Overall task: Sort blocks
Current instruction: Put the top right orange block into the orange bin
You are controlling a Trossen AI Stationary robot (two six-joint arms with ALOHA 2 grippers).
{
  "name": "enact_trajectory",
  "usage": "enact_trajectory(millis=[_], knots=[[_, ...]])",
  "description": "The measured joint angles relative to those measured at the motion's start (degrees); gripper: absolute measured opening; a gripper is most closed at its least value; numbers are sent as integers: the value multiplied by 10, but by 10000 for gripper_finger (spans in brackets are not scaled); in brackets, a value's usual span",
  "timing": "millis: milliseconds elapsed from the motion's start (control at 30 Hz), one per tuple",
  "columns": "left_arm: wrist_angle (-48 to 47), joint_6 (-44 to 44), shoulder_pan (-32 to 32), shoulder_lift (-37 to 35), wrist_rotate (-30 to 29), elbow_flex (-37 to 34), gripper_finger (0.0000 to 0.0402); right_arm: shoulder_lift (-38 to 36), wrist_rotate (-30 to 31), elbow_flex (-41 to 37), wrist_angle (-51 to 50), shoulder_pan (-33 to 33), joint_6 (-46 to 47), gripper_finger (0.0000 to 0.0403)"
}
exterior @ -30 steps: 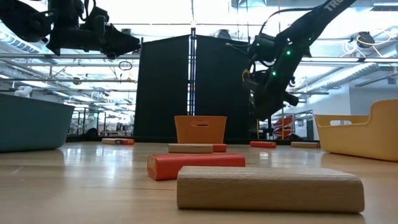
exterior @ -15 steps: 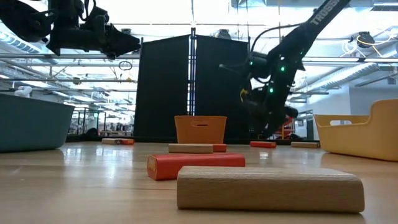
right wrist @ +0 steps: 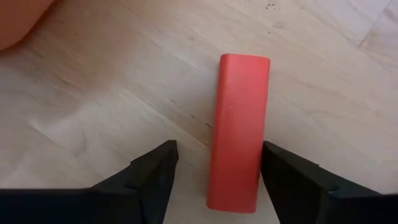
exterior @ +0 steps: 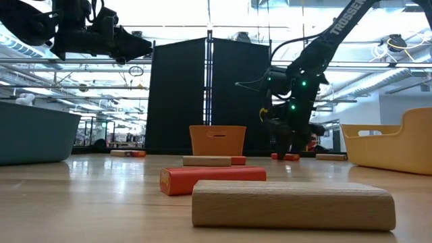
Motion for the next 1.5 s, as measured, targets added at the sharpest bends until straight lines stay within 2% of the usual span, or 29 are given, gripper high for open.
enact_trajectory(millis=[600,833,967,1100,1200,1500], knots=[[-4,3,0,0,0,0,217,-56,1,-3,-19,-20,-16,64],[-5,12,0,0,0,0,217,-119,0,-3,-8,-20,-16,26],[-6,16,0,0,0,0,217,-149,1,-2,11,-19,-24,17],[-6,15,0,0,0,0,217,-143,9,-1,11,-22,-28,30],[-6,15,0,0,0,0,217,-123,12,-1,1,-27,-18,61],[-4,2,0,0,0,0,217,-43,12,-1,19,-31,-16,215]])
